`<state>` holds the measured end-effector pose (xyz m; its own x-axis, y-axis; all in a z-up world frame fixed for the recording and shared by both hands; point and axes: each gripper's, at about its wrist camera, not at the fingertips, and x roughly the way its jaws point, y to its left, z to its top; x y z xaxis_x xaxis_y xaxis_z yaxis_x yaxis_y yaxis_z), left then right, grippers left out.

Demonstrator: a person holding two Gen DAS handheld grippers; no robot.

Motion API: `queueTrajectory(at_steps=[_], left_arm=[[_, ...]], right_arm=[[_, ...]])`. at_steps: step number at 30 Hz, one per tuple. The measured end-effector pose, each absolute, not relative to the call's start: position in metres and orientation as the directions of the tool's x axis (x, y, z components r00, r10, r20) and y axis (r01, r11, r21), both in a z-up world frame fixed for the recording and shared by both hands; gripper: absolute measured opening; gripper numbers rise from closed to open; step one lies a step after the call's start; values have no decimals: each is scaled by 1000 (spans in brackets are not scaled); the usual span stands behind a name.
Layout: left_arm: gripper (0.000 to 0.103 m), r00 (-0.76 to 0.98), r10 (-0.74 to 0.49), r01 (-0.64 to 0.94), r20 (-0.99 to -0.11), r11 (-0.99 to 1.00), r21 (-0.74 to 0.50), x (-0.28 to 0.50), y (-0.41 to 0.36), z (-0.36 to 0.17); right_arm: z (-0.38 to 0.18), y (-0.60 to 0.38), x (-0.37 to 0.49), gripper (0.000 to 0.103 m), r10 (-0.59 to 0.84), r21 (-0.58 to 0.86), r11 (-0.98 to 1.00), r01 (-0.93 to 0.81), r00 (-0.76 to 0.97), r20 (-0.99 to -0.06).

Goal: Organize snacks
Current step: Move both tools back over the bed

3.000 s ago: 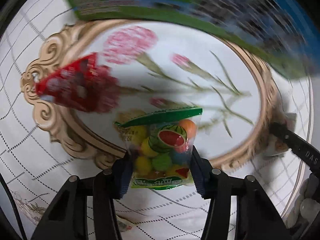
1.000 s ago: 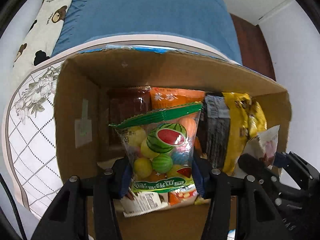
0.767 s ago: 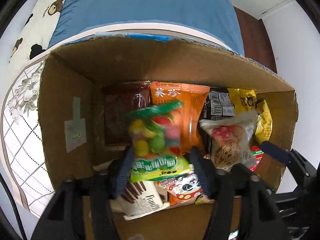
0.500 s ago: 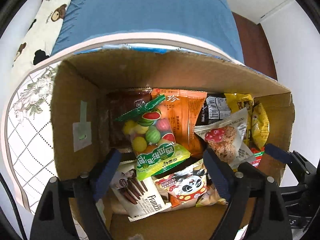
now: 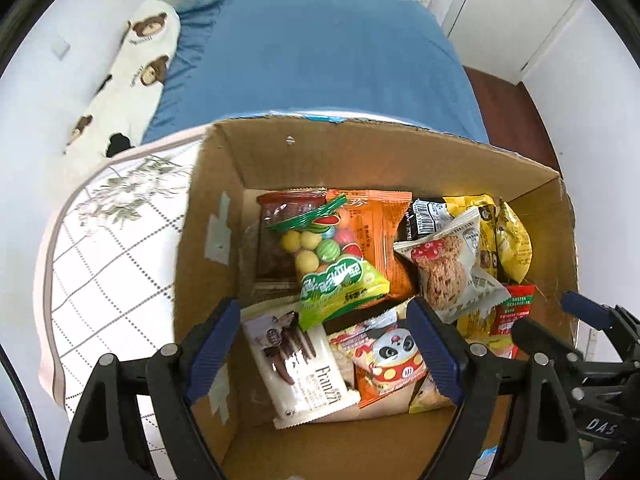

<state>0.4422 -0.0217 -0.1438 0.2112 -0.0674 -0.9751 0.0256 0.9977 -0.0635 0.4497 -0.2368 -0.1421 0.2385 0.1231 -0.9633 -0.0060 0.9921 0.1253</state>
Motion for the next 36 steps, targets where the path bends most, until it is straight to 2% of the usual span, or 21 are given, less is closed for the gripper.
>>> queueTrajectory(at_steps=[15, 21, 26, 30, 36], left_arm=[[85, 435, -78, 56, -897, 997, -59, 349, -31, -74], [85, 506, -70, 53, -860, 997, -49, 305, -38, -48], [85, 523, -89, 28, -848, 996, -87, 279, -32, -38], [85, 504, -71, -2, -861, 997, -83, 246, -13, -44], [85, 381, 82, -24, -921, 997, 79, 181, 35, -102]], right_arm=[[-86, -230, 366, 93, 111, 99, 994, -50, 428, -897], [-57, -236, 327, 93, 142, 135, 990, -52, 506, -851], [-47, -240, 296, 93, 180, 182, 982, -49, 531, -828], [-60, -238, 273, 93, 235, 247, 968, -40, 484, -843], [-138, -199, 223, 93, 372, 383, 924, -12, 265, -890]])
